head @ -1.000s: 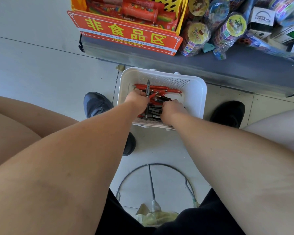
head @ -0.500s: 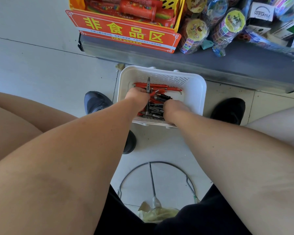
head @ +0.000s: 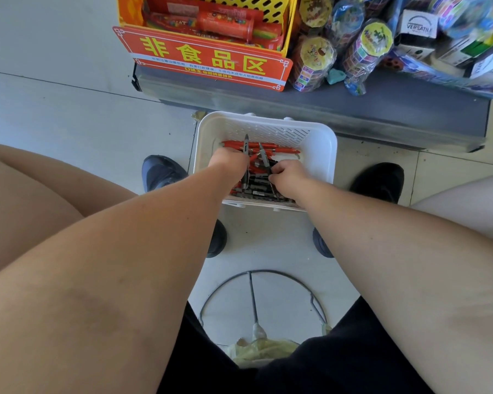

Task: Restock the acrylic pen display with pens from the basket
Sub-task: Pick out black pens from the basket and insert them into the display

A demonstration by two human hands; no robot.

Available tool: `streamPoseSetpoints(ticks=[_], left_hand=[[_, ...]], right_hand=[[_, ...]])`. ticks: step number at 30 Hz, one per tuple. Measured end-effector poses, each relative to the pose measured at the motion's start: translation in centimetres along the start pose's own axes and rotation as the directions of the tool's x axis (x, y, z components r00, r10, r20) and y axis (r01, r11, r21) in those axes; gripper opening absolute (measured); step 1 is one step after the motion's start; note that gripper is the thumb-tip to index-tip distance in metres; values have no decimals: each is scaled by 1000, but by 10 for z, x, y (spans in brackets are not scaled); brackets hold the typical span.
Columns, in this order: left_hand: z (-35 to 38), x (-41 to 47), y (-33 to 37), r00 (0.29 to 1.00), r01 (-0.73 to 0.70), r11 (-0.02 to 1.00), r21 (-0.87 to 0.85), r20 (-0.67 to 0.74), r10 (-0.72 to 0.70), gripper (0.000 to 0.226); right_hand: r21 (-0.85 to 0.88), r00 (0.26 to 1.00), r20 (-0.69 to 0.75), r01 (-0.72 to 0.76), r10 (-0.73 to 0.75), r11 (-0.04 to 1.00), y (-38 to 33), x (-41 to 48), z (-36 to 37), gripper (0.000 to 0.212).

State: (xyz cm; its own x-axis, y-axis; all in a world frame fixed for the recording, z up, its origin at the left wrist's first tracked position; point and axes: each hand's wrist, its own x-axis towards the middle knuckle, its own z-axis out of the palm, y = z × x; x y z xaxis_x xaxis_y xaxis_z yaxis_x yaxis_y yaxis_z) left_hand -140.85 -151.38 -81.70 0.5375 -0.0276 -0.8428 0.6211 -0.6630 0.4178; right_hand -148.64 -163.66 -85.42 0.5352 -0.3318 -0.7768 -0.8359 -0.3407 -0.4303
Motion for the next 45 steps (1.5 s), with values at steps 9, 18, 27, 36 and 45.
streamPoseSetpoints(ticks=[9, 18, 27, 36, 45], left_hand=[[4, 3, 0, 996, -81, 996, 30, 51, 79, 29], [10, -2, 0, 994, -56, 998, 10, 93, 55, 26], [20, -3, -2, 997, 30, 999, -41, 73, -27, 16], [19, 17, -7, 998, 53, 996, -76, 26, -51, 11], [12, 27, -6, 991, 137, 978, -156, 37, -132, 13]], right_hand=[[160, 998, 19, 50, -54, 986, -6, -11, -3, 14], [362, 998, 45, 19, -38, 932, -9, -21, -12, 5], [464, 998, 64, -12, -19, 886, -12, -19, -11, 11], [26, 993, 99, -69, 66, 997, 0, 7, 0, 36], [-371, 999, 40, 7, 8, 928, 1, 16, 11, 31]])
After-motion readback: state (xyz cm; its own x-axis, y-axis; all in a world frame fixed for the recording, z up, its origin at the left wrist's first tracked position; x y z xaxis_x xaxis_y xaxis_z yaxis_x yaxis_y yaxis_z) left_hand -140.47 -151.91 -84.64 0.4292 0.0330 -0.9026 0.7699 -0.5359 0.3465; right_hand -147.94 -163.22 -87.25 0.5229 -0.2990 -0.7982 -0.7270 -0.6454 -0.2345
